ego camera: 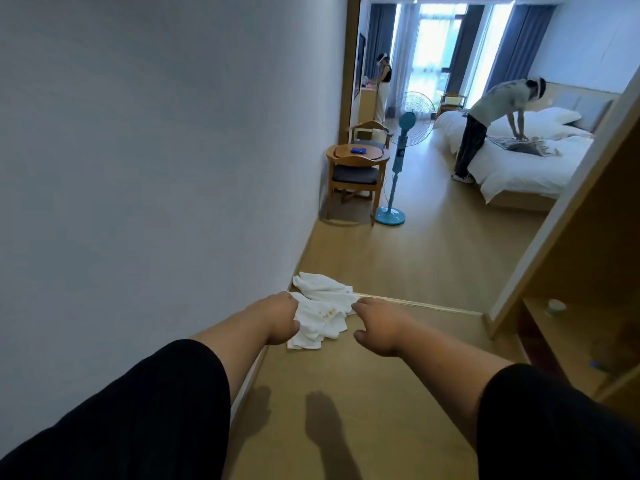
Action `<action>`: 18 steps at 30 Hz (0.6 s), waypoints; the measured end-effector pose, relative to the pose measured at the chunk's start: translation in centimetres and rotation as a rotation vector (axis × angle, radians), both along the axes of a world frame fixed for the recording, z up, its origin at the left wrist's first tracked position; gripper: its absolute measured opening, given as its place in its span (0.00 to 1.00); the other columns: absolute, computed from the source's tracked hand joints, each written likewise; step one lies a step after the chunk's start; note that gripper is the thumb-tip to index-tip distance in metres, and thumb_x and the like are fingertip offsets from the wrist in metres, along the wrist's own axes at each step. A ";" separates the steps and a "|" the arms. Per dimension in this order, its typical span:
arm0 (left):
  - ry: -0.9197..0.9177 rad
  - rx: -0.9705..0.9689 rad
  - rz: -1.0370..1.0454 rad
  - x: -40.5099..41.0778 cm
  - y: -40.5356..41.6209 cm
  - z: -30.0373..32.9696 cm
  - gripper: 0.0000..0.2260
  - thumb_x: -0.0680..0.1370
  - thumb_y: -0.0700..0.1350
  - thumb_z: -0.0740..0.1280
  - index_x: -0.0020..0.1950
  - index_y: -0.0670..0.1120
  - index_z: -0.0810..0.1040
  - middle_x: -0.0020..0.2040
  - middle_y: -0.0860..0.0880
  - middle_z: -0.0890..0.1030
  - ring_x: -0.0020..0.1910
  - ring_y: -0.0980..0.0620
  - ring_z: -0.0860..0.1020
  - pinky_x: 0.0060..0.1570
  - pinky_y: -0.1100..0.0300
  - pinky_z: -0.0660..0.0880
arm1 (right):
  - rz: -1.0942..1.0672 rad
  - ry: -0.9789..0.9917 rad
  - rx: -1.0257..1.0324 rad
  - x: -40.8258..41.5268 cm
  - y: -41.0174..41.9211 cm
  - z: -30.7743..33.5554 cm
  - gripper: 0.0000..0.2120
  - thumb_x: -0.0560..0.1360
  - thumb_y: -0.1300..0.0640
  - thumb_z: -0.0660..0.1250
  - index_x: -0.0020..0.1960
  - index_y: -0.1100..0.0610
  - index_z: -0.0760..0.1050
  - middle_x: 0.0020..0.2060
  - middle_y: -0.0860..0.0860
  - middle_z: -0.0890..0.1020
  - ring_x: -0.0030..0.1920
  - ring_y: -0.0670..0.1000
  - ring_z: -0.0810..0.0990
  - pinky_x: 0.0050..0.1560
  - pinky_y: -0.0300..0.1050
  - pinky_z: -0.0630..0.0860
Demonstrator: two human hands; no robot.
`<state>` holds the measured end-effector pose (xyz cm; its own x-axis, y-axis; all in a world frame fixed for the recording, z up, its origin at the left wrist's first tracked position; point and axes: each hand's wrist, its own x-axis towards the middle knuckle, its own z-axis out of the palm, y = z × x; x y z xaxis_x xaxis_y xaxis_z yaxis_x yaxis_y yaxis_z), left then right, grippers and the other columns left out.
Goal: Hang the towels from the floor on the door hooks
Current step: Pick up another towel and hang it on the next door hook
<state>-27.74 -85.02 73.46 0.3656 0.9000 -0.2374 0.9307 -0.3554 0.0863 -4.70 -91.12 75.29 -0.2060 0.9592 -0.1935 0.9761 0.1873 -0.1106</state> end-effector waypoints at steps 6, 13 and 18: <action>0.003 -0.032 -0.065 3.3 8.8 -1.6 0.17 0.78 0.50 0.60 0.64 0.45 0.72 0.64 0.47 0.73 0.55 0.48 0.76 0.56 0.51 0.75 | -0.018 0.048 0.011 1.5 7.5 -1.3 0.22 0.75 0.54 0.62 0.67 0.61 0.69 0.67 0.55 0.71 0.67 0.56 0.69 0.66 0.50 0.68; -0.032 -0.011 -0.162 5.1 23.1 -3.1 0.19 0.78 0.50 0.59 0.68 0.46 0.70 0.69 0.47 0.69 0.62 0.46 0.74 0.60 0.50 0.73 | -0.088 0.055 -0.017 2.9 21.7 -3.5 0.26 0.74 0.52 0.61 0.71 0.57 0.66 0.71 0.52 0.67 0.69 0.55 0.69 0.65 0.49 0.70; -0.019 -0.011 -0.205 4.7 33.4 -2.9 0.18 0.75 0.50 0.58 0.63 0.47 0.72 0.64 0.47 0.74 0.59 0.46 0.75 0.58 0.51 0.74 | -0.131 0.036 -0.055 3.0 30.9 -3.9 0.29 0.76 0.51 0.61 0.75 0.57 0.61 0.74 0.53 0.64 0.71 0.55 0.66 0.69 0.49 0.66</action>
<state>-23.08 -51.67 70.55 0.5458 0.8035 -0.2379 0.8370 -0.5365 0.1082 -1.67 -60.26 71.34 -0.0874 0.9664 -0.2415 0.9870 0.0512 -0.1524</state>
